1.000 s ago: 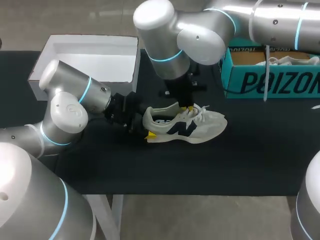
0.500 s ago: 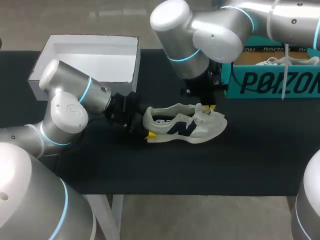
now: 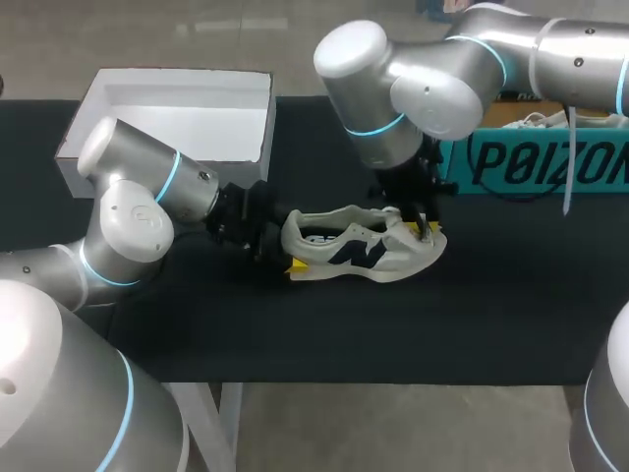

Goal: Take the shoe out of the shoebox, open the shoe tongue, remove and reinsert the insole, then place the shoe into the shoebox

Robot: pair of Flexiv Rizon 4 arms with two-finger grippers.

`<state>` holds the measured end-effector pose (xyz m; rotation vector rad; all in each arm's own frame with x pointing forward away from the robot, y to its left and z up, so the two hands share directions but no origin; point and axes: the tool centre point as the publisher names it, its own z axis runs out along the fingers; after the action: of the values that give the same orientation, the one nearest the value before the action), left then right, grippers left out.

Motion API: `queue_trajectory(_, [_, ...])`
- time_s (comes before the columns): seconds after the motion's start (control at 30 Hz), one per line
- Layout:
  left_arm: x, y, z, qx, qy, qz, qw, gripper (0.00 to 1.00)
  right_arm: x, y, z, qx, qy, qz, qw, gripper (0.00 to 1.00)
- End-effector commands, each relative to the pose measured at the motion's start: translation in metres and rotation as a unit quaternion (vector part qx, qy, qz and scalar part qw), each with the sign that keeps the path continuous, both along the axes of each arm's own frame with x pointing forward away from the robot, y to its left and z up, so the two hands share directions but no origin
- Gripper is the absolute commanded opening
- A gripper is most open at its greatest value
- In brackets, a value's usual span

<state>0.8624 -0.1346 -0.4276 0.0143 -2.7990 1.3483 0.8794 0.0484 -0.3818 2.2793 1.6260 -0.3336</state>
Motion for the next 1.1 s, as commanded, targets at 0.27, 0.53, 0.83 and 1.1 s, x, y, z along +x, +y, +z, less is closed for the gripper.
queue_trajectory(0.27, [-0.001, 0.000, -0.003, 0.000, -0.001, 0.000, 1.000, 0.00, -0.004, 0.025, 0.053, 0.067, -0.015, 0.134, 0.989, 1.00])
queue_trajectory(0.53, [-0.001, 0.000, -0.003, 0.000, -0.001, 0.000, 1.000, 0.00, -0.033, 0.056, 0.086, 0.058, 0.156, 0.441, 0.882, 1.00])
queue_trajectory(0.83, [-0.001, 0.000, -0.003, 0.000, -0.001, 0.000, 1.000, 0.00, -0.033, 0.056, 0.086, 0.058, 0.156, 0.441, 0.882, 1.00])
queue_trajectory(1.1, [-0.001, 0.000, -0.003, 0.000, -0.001, 0.000, 1.000, 0.00, -0.025, 0.066, 0.097, -0.022, 0.145, 0.511, 0.847, 1.00])
